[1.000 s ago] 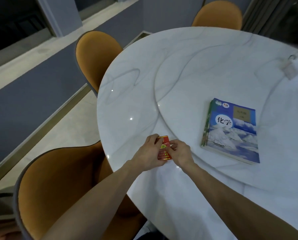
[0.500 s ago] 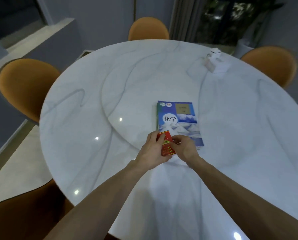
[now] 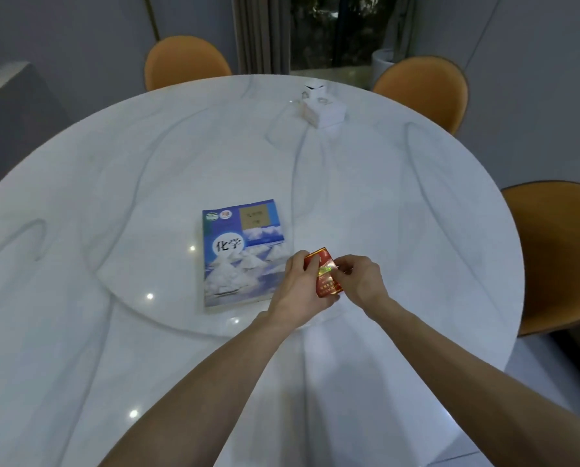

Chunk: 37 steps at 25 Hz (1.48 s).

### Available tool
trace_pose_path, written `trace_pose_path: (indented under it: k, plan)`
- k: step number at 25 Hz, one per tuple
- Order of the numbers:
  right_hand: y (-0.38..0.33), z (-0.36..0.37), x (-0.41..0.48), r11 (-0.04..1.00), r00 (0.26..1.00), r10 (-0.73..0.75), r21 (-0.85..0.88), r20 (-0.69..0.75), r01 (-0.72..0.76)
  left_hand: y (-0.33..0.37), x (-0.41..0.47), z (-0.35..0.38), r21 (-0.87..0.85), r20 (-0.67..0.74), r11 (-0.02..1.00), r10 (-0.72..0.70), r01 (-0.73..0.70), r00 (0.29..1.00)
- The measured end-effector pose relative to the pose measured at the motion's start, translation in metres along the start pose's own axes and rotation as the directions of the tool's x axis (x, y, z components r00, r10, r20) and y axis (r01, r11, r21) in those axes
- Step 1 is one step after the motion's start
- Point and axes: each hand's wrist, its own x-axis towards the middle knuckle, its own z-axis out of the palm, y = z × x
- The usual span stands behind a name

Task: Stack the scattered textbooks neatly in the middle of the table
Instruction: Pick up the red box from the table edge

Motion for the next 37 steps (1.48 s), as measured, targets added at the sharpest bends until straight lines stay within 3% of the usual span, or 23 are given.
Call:
trace_pose_path:
  k: [9,21,37]
  plan:
    - [0.086,-0.094,0.066,0.997,0.997,0.068,0.029,-0.026,-0.067,0.087,0.085,0.085,0.002,0.068,1.0,0.008,-0.008,0.998]
    - [0.197,-0.178,0.141,0.96,0.951,0.269,0.118,-0.151,-0.253,0.173,0.182,0.196,-0.011,0.222,0.997,0.082,-0.081,0.972]
    - [0.256,-0.192,0.188,0.948,0.939,0.316,0.012,-0.137,-0.318,0.183,0.223,0.264,0.159,0.189,0.966,0.171,-0.202,0.967]
